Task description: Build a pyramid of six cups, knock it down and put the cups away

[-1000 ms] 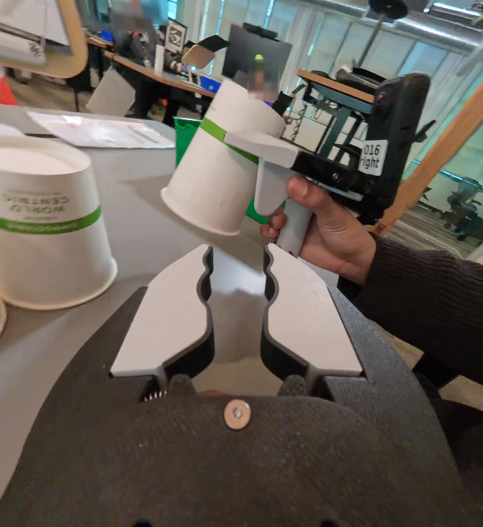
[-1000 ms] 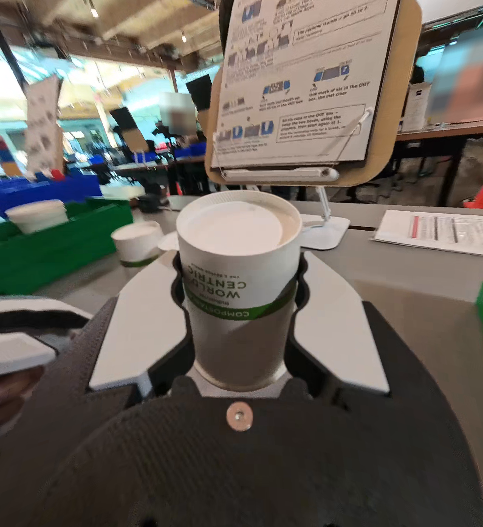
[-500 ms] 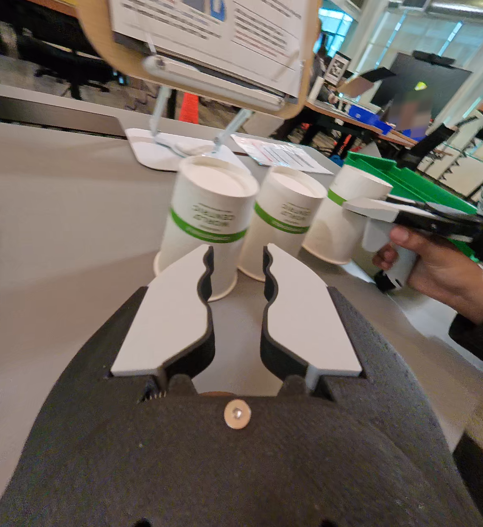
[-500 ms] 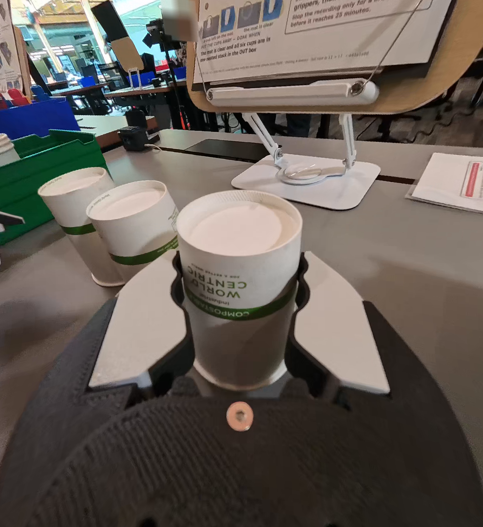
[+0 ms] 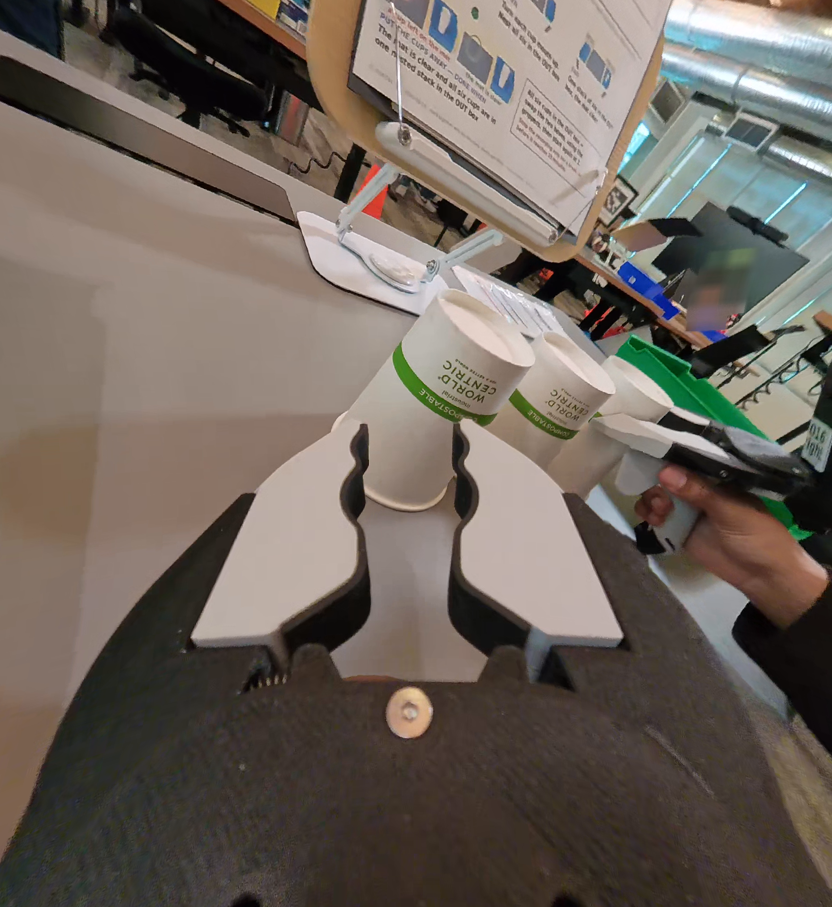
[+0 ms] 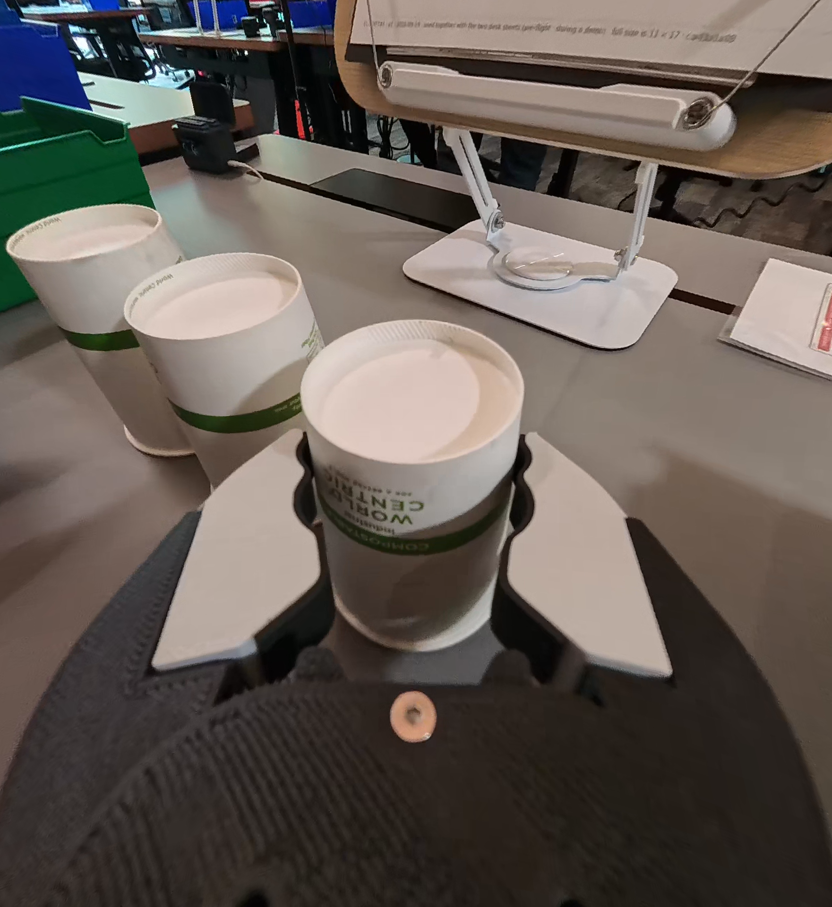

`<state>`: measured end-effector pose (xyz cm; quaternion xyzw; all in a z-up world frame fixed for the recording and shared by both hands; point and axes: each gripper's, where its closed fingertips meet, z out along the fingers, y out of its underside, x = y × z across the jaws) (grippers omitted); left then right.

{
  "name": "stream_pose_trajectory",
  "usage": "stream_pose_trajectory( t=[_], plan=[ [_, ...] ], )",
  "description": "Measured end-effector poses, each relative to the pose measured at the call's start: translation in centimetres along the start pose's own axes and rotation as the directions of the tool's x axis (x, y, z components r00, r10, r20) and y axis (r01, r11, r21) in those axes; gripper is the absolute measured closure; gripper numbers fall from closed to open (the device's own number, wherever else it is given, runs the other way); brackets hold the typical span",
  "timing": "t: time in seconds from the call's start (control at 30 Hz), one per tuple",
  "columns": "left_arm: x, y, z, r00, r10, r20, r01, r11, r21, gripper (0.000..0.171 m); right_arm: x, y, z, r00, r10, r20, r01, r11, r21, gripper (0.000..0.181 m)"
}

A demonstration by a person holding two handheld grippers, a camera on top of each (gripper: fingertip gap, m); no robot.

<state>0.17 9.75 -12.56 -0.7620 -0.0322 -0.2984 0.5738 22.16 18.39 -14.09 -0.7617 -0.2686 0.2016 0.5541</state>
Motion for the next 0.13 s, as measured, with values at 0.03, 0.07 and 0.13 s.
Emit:
stream_pose_trajectory(
  t=[0.03, 0.07, 0.13],
  plan=[
    [0.20, 0.11, 0.03, 1.000, 0.024, 0.000, -0.024, 1.000, -0.006, 0.138, 0.01, 0.05, 0.04, 1.000, 0.000, -0.001, 0.000, 1.000, -0.004, 0.101],
    [0.40, 0.25, 0.08, 0.999, 0.049, -0.001, -0.049, 0.999, -0.014, 0.138, 0.04, 0.08, 0.06, 1.000, 0.002, -0.002, -0.002, 1.000, -0.006, 0.101],
    [0.72, 0.53, 0.16, 0.995, 0.098, 0.000, -0.097, 0.995, -0.029, 0.138, 0.10, 0.09, 0.06, 1.000, 0.006, -0.002, -0.006, 1.000, -0.007, 0.101]
  ],
)
